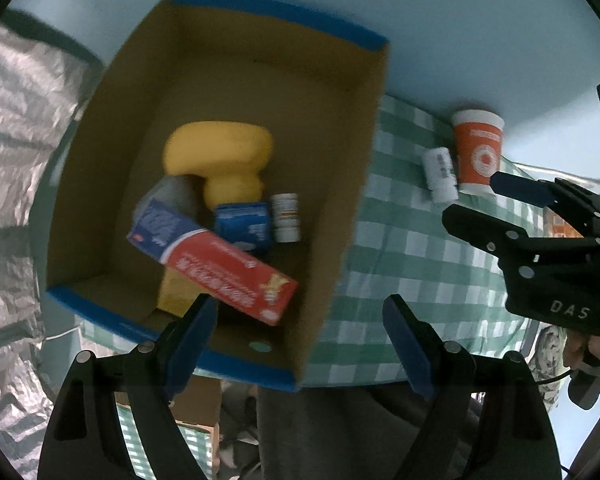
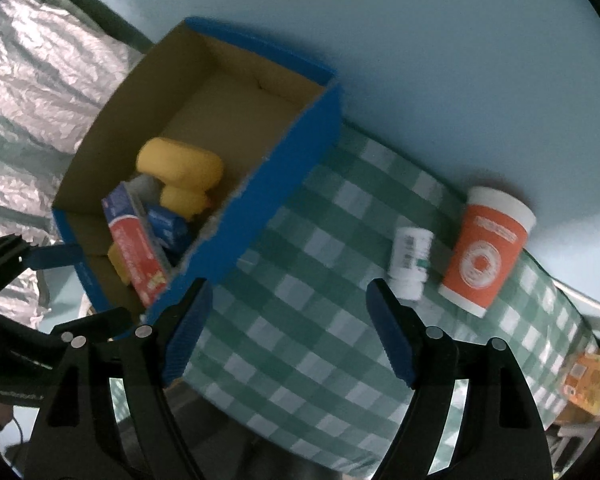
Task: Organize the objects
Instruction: 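Move the right tool to the orange cup while the left tool approaches the pill bottle, then grasp the orange soymilk cup with the right tool while the left tool grasps the white pill bottle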
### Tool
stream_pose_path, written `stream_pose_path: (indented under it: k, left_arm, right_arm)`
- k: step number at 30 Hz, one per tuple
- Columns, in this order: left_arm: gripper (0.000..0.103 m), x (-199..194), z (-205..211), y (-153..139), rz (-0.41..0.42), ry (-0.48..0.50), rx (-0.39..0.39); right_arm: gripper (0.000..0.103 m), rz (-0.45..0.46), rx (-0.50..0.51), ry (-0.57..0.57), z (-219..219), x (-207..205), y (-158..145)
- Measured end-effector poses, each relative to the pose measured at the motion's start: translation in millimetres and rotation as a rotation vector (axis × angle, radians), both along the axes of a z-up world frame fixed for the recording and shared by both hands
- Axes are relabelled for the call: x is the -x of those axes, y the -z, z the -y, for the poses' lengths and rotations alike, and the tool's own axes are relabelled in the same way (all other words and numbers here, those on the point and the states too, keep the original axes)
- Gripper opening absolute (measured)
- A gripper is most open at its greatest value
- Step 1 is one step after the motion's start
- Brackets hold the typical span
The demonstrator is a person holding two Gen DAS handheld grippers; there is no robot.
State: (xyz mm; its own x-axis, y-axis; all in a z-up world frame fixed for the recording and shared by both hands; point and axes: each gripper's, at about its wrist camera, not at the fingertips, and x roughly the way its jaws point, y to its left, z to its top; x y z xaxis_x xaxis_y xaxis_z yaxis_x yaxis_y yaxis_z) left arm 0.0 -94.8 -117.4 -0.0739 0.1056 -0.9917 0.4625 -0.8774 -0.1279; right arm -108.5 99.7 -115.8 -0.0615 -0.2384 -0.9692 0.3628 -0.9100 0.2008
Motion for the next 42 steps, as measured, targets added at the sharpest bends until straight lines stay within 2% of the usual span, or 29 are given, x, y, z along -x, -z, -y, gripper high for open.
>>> stream_pose_path:
  k: [14, 18, 26, 32, 42]
  left_arm:
    - [0.087, 50, -66, 5, 0.013, 0.121, 0.001]
    - [0.087, 66, -84, 13, 0.022, 0.14, -0.018]
    - [0.087, 91, -102, 32, 0.054, 0.146, -0.019]
    - [0.087, 109, -107, 45, 0.077, 0.142, -0.002]
    - [0.087, 134, -117, 67, 0.088, 0.278, 0.097]
  right_arm:
    - [0.079, 0.035, -0.041, 0.129, -81, 5, 21]
    - [0.079, 0.051, -0.051, 0.18, -108, 9, 31]
    - [0.08, 0.072, -0.001, 0.321, -153, 23, 54]
    - [0.08, 0.07, 0.027, 0.395, -169, 33, 72]
    - [0.08, 0.034, 0.026, 0.398, -165, 50, 100]
